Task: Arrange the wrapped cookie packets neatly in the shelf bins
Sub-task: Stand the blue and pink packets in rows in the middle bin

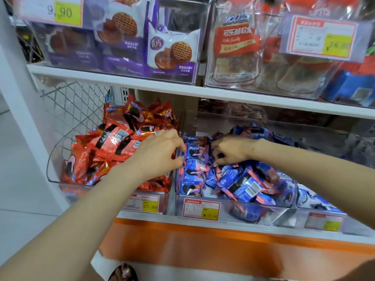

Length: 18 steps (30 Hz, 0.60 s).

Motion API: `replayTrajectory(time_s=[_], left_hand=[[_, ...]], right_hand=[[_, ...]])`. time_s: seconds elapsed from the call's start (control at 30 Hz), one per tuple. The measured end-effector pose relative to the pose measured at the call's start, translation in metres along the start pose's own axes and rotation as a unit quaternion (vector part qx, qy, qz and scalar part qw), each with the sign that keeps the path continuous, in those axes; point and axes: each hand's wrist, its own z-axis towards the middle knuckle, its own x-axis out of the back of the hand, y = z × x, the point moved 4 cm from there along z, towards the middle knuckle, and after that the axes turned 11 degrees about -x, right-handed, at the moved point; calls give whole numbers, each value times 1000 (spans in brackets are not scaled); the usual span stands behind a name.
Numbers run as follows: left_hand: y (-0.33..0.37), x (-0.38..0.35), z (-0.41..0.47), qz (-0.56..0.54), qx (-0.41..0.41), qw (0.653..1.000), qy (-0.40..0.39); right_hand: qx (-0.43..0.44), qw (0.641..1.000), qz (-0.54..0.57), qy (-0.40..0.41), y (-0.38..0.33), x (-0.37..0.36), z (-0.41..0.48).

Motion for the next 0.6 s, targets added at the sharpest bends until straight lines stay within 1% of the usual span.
replayTrajectory(time_s=[0.1, 0.23, 0.3, 0.4, 0.47, 0.6], left_hand=[[-1, 0, -1, -10, -2, 1000, 0], [0, 1, -1, -13, -5, 1000, 3], [0, 1, -1, -16, -5, 1000, 4], [-1, 1, 0, -18, -7, 1000, 5], [-1, 0, 0, -19, -8, 1000, 6], [-2, -1, 0, -17, -8, 1000, 7]], right_hand=[[-18, 999, -15, 24, -14, -5, 18], [-43, 997, -62, 3, -28, -19, 37], [-50, 996, -67, 13, -28, -22, 40], [-59, 997, -18, 42, -22, -23, 41], [-88, 994, 41, 59, -13, -22, 39], [-143, 979, 143, 37, 1, -19, 37]])
